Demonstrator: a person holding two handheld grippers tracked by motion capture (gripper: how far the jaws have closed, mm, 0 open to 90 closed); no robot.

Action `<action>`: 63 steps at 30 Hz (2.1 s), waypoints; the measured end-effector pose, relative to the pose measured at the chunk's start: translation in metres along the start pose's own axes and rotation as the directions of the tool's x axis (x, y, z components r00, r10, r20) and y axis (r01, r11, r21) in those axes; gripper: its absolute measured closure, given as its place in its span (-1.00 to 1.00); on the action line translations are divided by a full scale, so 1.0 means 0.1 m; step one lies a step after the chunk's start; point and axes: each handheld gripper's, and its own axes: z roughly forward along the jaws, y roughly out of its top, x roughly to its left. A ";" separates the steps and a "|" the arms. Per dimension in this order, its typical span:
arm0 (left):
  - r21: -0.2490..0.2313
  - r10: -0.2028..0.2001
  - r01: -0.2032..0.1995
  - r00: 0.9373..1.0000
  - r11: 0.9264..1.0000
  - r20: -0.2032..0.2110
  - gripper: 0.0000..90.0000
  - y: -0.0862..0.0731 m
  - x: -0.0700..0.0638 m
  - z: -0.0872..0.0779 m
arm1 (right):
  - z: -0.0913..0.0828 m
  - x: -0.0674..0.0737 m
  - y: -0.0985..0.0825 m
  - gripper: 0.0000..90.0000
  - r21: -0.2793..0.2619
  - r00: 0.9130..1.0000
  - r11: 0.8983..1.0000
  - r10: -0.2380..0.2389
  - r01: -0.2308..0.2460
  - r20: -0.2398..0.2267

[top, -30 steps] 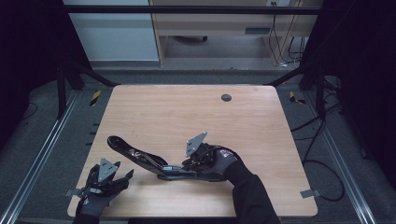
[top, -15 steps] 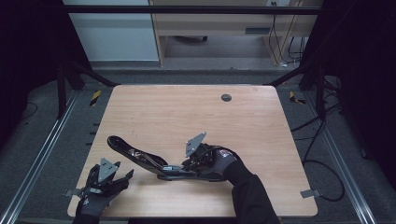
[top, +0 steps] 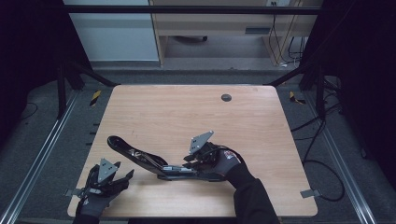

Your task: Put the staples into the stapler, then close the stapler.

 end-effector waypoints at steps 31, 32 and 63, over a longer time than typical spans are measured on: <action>-0.094 -0.043 0.049 0.997 0.994 0.067 -0.15 0.07 -0.06 -0.16 | -0.74 0.15 -0.67 0.38 -0.245 0.836 0.910 0.406 -0.333 0.370; -0.094 -0.042 0.048 0.997 0.994 0.068 -0.16 0.07 -0.06 -0.16 | -0.75 0.15 -0.70 0.38 -0.256 0.826 0.904 0.419 -0.342 0.377; -0.149 -0.025 0.039 0.995 0.988 0.099 -0.24 0.19 -0.16 -0.32 | -0.82 0.47 -1.16 0.50 -0.303 0.742 0.849 0.527 -0.433 0.414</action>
